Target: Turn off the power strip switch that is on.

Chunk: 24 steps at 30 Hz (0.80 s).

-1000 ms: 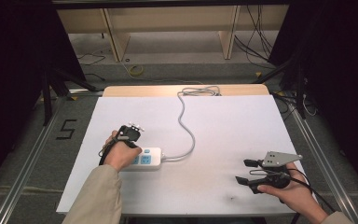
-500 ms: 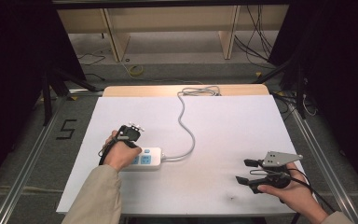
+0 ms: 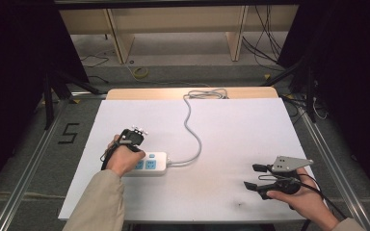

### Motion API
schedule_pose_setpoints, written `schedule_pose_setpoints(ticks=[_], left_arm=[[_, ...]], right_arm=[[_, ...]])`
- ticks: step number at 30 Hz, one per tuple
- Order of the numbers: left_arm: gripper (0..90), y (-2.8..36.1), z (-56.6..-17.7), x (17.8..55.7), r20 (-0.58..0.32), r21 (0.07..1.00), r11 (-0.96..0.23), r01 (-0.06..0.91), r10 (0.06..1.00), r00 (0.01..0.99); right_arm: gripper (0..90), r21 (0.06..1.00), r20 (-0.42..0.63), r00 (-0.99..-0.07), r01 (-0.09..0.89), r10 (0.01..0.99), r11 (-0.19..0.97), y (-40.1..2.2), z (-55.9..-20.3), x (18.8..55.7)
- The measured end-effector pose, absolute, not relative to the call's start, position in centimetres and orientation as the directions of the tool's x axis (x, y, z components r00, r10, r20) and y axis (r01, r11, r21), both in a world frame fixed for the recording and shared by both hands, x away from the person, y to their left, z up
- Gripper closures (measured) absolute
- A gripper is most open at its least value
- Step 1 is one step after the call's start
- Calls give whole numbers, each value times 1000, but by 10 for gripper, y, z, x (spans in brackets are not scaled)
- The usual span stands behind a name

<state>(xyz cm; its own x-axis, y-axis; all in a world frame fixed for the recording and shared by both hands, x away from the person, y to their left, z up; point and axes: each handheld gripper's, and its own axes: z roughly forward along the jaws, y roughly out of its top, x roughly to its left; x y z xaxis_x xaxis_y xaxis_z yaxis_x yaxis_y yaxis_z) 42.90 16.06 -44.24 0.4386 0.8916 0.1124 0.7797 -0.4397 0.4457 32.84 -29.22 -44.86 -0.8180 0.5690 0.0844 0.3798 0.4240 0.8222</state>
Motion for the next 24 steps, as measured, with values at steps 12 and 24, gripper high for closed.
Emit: schedule_pose_setpoints(ticks=[12,24], left_arm=[[900,161,-442,429,110,446,-442,778,890,443],[900,165,-440,428,108,469,-432,770,894,436]], right_arm=[[278,823,86,-818,380,569,422,-292,-449,328],[278,826,80,-820,373,567,423,-293,-448,329]])
